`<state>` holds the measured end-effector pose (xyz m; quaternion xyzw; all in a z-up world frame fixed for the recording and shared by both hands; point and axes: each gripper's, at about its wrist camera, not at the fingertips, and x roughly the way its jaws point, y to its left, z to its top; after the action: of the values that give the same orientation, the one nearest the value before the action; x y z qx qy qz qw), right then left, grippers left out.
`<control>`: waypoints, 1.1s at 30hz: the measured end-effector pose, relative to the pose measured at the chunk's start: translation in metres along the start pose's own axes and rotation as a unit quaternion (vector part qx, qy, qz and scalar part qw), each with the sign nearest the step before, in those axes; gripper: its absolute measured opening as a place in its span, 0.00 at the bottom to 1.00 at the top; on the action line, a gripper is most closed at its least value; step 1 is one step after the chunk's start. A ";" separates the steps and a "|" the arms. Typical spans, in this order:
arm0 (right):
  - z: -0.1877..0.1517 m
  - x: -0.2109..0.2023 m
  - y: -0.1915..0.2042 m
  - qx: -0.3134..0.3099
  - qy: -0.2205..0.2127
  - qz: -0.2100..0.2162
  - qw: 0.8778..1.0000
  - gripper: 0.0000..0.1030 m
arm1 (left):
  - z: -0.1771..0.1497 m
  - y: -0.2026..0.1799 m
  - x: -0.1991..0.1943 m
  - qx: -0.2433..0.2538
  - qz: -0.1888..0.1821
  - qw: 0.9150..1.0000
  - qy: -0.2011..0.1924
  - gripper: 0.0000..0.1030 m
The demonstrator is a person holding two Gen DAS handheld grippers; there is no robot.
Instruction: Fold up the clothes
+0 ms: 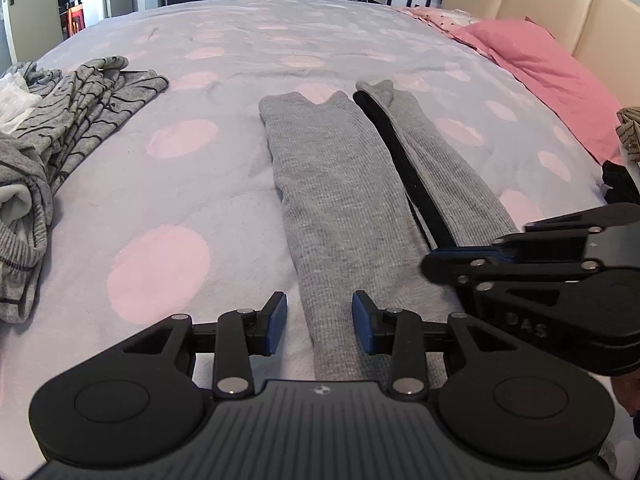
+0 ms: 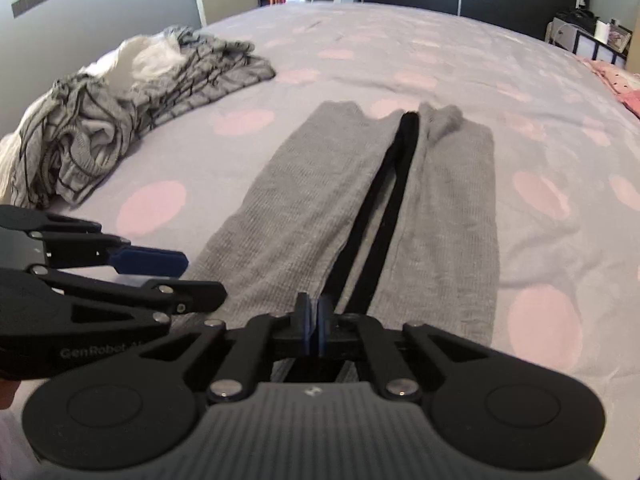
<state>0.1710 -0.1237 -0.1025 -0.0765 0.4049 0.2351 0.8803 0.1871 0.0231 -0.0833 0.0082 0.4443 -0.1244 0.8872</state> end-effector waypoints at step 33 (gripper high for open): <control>0.008 -0.004 -0.014 0.002 -0.029 -0.037 0.999 0.20 | -0.001 -0.013 -0.002 0.013 0.005 1.000 0.001 0.39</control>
<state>0.1807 -0.1353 -0.0948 -0.0831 0.3768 0.2032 0.8999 0.1821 0.0116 -0.0814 0.0217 0.4439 -0.1257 0.8869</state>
